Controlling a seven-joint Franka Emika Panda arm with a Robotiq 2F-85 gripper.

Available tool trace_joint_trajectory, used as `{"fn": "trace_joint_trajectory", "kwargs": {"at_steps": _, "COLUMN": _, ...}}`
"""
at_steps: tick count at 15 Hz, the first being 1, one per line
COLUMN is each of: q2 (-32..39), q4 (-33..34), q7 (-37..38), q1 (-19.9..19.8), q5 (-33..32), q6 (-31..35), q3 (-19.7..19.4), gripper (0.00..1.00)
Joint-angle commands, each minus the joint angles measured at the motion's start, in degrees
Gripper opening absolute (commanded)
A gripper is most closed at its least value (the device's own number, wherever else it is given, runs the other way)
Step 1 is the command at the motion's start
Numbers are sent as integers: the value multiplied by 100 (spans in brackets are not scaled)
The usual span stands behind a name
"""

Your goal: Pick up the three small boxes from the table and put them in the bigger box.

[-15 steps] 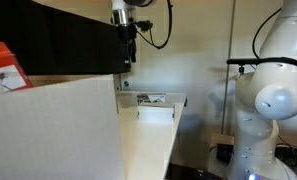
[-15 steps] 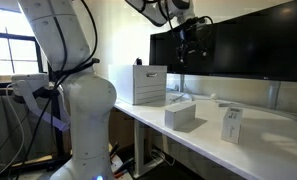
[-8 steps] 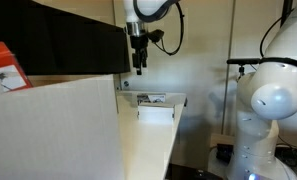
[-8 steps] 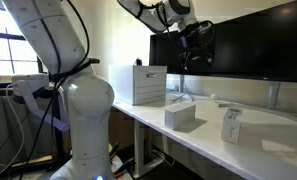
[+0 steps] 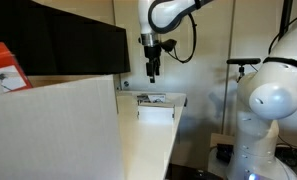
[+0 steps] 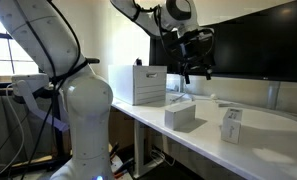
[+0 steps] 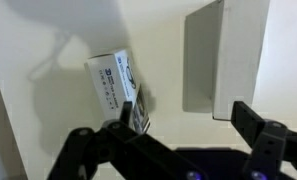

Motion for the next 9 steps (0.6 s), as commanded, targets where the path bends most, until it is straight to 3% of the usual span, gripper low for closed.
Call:
{"fn": "trace_joint_trajectory", "kwargs": {"at_steps": 1, "q2": -425, "q4": -572, "q7": -203, "q1": -49, "q5": 134, "q6": 62, "q3": -47, "gripper": 100}}
{"fn": "trace_joint_trajectory", "kwargs": {"at_steps": 9, "q2": -956, "q4": -1162, "q7": -326, "q1": 220, "q5": 732, "q6": -65, "q3": 4, "gripper": 100}}
